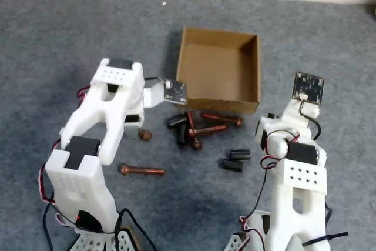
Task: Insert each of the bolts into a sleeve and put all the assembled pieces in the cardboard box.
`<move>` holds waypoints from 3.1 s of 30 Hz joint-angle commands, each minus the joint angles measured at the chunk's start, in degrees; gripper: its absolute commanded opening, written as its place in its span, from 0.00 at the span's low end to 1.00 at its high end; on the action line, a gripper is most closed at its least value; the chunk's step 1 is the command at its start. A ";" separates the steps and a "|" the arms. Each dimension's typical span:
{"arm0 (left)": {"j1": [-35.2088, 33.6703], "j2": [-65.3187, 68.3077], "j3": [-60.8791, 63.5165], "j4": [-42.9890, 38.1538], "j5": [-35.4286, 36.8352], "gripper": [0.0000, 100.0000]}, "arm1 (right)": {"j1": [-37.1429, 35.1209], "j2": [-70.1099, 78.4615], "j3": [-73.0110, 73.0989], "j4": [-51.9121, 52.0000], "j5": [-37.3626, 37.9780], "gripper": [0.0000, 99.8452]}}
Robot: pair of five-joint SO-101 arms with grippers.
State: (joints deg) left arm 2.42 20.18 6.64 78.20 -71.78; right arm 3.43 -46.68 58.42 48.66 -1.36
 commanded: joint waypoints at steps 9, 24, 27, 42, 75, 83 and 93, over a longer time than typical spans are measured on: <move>3.82 -0.48 6.73 -12.40 -0.70 0.02 | 0.75 -1.36 -0.22 -1.71 0.62 0.01; 4.09 -27.74 7.34 -2.55 29.45 0.00 | 0.66 -12.53 -0.22 3.12 0.62 0.01; 4.09 -35.30 7.34 -2.55 37.54 0.00 | -0.48 -18.95 1.89 3.21 0.62 0.01; 4.53 -56.57 7.25 -7.12 81.14 0.00 | -21.05 -29.23 4.35 -1.45 0.70 0.01; 22.81 -65.01 16.04 -30.95 98.55 0.00 | -38.81 -29.32 4.79 -16.22 5.71 0.01; 25.01 -65.01 16.40 -30.77 98.29 0.00 | -38.81 -29.32 6.11 -16.31 11.87 0.01; 24.92 -65.01 16.48 -28.31 98.46 0.00 | -38.81 -29.32 5.76 -16.48 12.31 0.01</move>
State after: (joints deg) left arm 26.59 -43.47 23.34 50.15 25.98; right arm -34.81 -74.81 65.10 34.24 10.42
